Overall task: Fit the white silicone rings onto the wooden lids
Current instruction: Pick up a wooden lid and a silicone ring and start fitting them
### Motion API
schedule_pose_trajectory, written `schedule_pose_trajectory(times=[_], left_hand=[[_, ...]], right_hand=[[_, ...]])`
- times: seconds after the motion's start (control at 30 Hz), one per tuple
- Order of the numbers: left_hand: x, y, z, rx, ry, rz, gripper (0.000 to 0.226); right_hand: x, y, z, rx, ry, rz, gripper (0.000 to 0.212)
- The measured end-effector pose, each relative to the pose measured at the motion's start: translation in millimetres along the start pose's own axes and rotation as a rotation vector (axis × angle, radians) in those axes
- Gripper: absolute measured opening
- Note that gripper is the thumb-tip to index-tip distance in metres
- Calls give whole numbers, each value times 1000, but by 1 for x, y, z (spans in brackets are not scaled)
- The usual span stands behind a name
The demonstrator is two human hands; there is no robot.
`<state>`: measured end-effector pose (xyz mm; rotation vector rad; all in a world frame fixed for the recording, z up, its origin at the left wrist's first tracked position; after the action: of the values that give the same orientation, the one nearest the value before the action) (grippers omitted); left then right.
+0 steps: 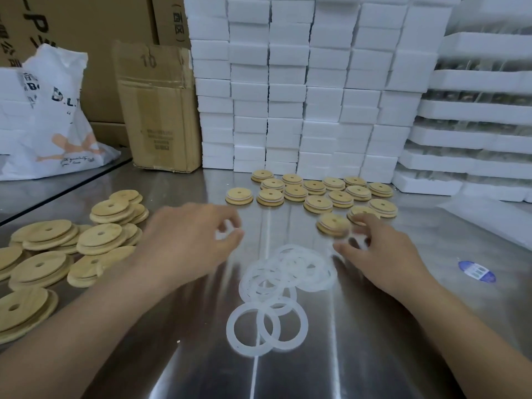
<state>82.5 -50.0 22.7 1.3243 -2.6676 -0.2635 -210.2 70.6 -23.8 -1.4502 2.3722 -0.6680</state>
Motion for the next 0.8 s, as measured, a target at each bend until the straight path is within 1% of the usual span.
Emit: schedule_pose_trajectory(times=[0.03,0.1,0.17,0.23,0.3,0.4,0.47,0.5,0.57,0.67,0.8], left_hand=[[-4,-11,-8,115,-29,-66,25],[-9,-34,-17,68,-132,-184,29],[-10,-41,-19,43,-219,-219,35],[-8,-36,-12,53,-250,-179,37],[-8,-25,-3,2,-264,-106,35],[-5,-1,7,-166,-259,92,27],[-5,8,7,-277,-203,172,23],[-4,9,7,-263,-184,182,23],[-2,6,11,-154,-197,182,27],[-1,-1,15,-91,-254,172,36],[7,-7,20,-70,-243,182,31]], right_hand=[[-1,-2,2,31,-38,-13,70],[-3,-5,6,30,-83,-40,67],[-5,-8,8,42,-73,-73,57],[-8,-14,7,80,-23,-124,45],[-11,-25,6,69,17,-187,36],[-18,-42,11,35,17,-304,28],[-26,-55,16,-6,-12,-387,22],[-29,-62,18,-21,-32,-420,19],[-36,-73,22,-35,-75,-480,14],[-42,-83,28,-68,-149,-533,15],[-47,-89,37,-128,-243,-525,31]])
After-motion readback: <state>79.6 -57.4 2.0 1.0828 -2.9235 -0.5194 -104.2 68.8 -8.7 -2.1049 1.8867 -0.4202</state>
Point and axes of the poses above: each hand's wrist, its own x-axis towards the middle knuckle, its own z-axis out of the palm, y = z × x, the point moved 5 cm from there along x, towards the middle knuckle, and after that the axes turned 15 degrees about -y, right-handed, at the moved point
